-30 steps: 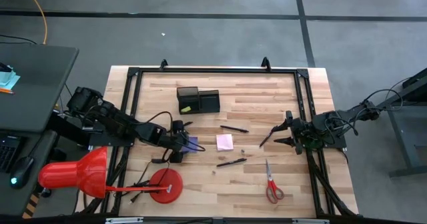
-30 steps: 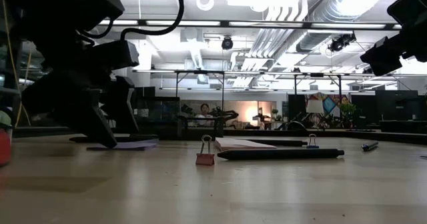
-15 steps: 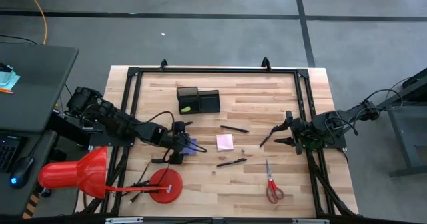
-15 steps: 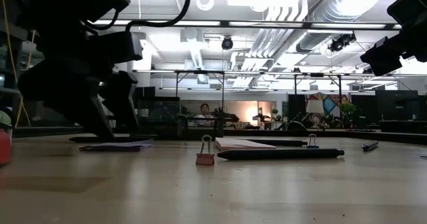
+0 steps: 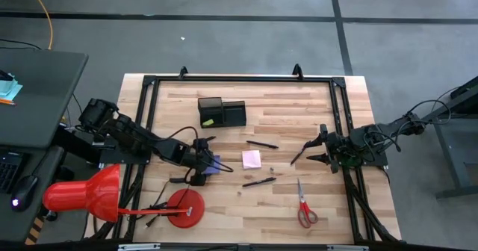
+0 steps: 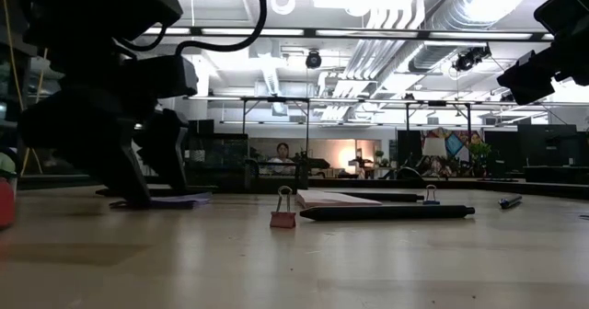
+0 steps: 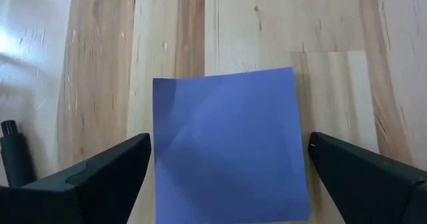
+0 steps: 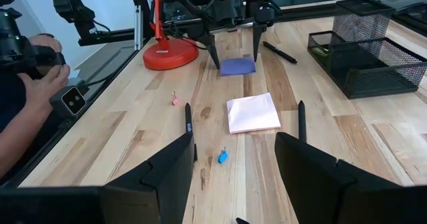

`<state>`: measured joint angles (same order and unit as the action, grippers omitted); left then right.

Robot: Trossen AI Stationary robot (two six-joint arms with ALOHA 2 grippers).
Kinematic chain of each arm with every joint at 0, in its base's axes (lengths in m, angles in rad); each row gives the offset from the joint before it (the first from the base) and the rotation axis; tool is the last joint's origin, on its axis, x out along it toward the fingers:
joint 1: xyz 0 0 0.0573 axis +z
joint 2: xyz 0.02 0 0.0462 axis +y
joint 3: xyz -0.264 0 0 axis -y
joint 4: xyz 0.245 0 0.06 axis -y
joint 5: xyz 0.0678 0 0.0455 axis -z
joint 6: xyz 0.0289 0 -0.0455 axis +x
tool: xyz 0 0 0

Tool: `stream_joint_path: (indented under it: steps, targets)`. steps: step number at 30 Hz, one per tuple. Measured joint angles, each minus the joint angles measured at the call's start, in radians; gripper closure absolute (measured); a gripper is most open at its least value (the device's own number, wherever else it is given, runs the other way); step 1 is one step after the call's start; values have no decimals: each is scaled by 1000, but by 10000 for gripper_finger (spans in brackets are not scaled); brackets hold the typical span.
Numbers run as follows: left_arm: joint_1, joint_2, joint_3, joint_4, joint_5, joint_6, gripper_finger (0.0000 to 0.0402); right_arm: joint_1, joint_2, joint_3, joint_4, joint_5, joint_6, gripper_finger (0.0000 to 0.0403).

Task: Pick and place office supplies into organizer
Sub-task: Put the purple sticky note into the desk organizer

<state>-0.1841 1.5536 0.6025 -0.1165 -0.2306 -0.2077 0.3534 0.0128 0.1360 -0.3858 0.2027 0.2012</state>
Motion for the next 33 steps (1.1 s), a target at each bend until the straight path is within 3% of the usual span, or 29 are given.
stream_joint_path:
  steps: [25, 33]
  targets:
    - [2, 33, 0, 0, 44, -97, 4, 0, 0, 0, 1, 0, 0, 196]
    - [0, 34, 0, 6, 38, -108, 73, 0, 0, 0, 1, 0, 0, 197]
